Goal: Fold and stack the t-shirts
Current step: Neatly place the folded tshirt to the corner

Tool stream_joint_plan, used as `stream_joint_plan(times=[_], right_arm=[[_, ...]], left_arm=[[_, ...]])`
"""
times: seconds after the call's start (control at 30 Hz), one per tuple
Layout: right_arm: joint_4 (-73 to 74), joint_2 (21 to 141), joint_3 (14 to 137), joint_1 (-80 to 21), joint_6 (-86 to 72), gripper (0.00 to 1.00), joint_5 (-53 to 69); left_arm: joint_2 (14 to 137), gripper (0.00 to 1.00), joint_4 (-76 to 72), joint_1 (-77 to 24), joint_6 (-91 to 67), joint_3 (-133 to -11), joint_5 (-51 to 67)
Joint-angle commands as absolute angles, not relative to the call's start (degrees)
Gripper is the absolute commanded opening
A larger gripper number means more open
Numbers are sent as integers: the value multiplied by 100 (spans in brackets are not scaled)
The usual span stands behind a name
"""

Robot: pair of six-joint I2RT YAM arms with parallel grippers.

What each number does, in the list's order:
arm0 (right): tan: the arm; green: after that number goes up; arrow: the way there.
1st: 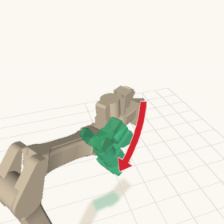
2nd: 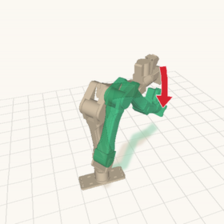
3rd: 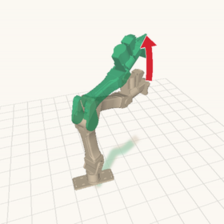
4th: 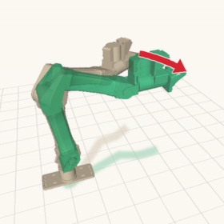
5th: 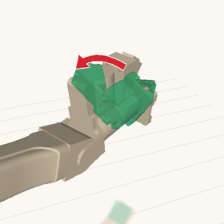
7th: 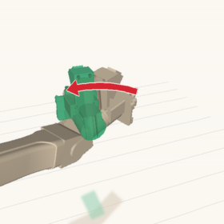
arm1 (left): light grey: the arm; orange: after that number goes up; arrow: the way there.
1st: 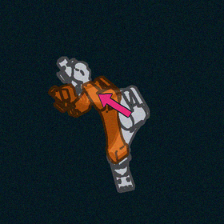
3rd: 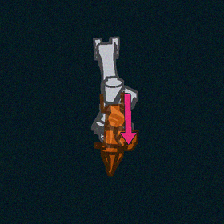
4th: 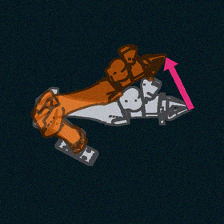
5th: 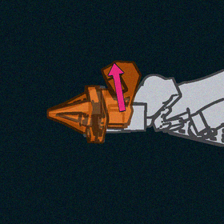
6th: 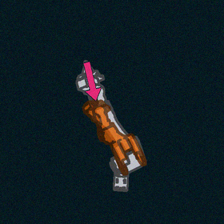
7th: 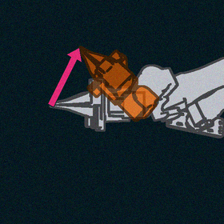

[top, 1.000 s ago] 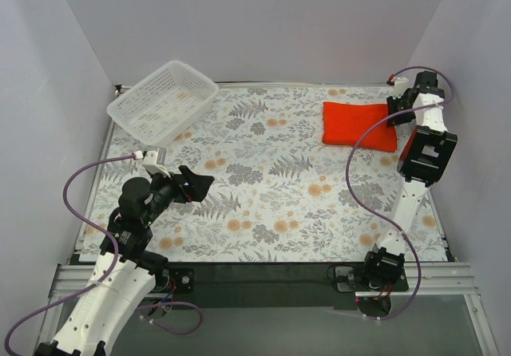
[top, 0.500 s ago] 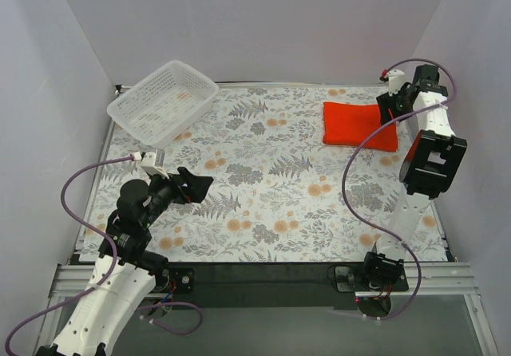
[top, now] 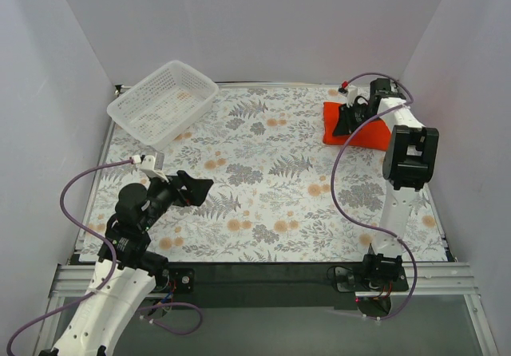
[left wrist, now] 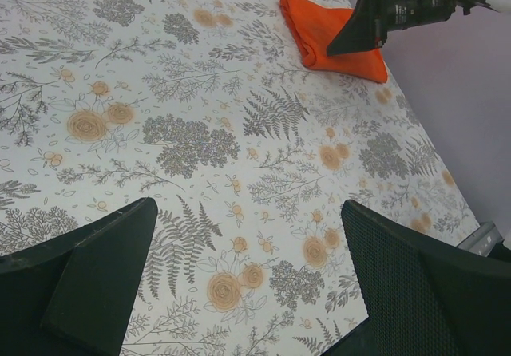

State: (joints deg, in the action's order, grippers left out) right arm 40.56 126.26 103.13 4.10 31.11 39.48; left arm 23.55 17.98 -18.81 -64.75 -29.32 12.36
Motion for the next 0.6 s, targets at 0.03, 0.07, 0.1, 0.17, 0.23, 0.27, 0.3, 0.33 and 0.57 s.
stream_joint_plan(times=[0.03, 0.07, 0.1, 0.17, 0.23, 0.27, 0.3, 0.33, 0.57], right_arm=[[4122, 12709, 10529, 501, 2769, 22, 4201], [4122, 12735, 10512, 501, 2751, 22, 4192], [4113, 12753, 10494, 492, 2751, 22, 4131], [4105, 12849, 10442, 510, 2725, 21, 4070], [4096, 12989, 10467, 554, 2672, 21, 4043], [4096, 13051, 10503, 571, 2654, 20, 4043], [4104, 13104, 10520, 606, 2646, 20, 4052], [4113, 13183, 10547, 615, 2646, 20, 4069], [4087, 12631, 10328, 703, 2865, 22, 4500]], left_arm=[[2329, 93, 1732, -1837, -6363, -2839, 1424], [2347, 93, 1714, -1846, -6363, -2839, 1467], [2355, 93, 1714, -1846, -6355, -2848, 1476], [2364, 93, 1705, -1846, -6346, -2839, 1529], [2347, 93, 1705, -1846, -6346, -2839, 1547], [2338, 93, 1705, -1846, -6337, -2830, 1547], [2320, 93, 1705, -1837, -6346, -2839, 1538], [2320, 93, 1696, -1846, -6346, -2830, 1547], [2356, 93, 1679, -1846, -6337, -2830, 1573]])
